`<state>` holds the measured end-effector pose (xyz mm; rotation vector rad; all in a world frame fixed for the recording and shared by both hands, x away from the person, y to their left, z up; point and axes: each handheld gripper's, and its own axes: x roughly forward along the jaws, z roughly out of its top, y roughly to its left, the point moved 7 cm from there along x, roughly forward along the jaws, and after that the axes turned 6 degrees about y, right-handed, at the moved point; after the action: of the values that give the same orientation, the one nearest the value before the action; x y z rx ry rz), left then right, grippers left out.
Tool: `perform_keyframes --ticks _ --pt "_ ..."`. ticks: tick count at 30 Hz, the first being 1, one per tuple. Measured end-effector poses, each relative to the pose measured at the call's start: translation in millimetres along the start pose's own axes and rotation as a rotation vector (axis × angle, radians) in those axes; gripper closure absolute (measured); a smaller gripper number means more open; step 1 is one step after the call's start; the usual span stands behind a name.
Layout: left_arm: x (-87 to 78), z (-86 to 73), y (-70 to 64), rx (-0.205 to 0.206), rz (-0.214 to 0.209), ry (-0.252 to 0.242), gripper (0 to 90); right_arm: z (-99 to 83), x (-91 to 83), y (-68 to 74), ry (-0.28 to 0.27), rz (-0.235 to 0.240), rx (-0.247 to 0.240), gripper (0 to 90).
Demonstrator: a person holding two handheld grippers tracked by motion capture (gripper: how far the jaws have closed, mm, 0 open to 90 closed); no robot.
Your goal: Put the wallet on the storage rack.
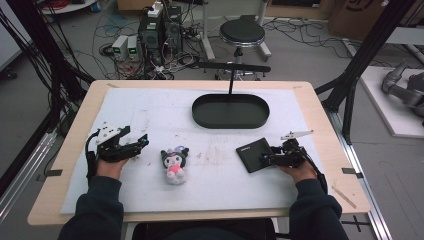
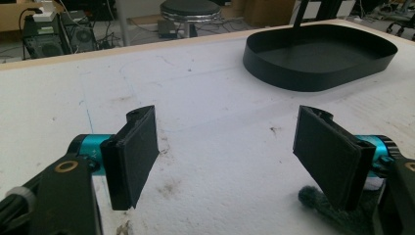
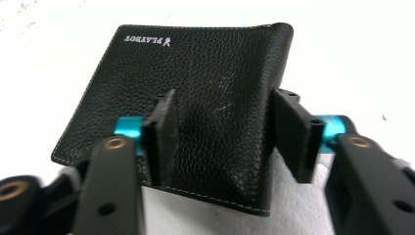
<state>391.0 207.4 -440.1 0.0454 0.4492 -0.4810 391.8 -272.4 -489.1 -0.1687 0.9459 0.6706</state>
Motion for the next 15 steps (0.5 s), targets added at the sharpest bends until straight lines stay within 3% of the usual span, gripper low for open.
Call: perform_keyframes --ticks 3,6,11,15 --pt "0.5 -0.2 -0.1 -0.001 0.0 0.001 25.0 1.4 -4.5 -2.5 -0.006 -0.03 0.003 70.3" --pt "0.8 -0.5 0.1 0.0 -0.001 0.005 25.2 3.0 -8.6 -3.7 -0.029 -0.03 0.011 77.6" --pt "1.3 -1.0 0.6 -0.001 0.002 0.009 25.2 8.8 -18.0 -1.5 -0.094 -0.029 0.002 80.8" --pt "1.4 -1.2 0.5 0.001 0.002 0.01 25.3 17.1 -31.7 0.3 -0.189 -0.063 -0.027 82.2"
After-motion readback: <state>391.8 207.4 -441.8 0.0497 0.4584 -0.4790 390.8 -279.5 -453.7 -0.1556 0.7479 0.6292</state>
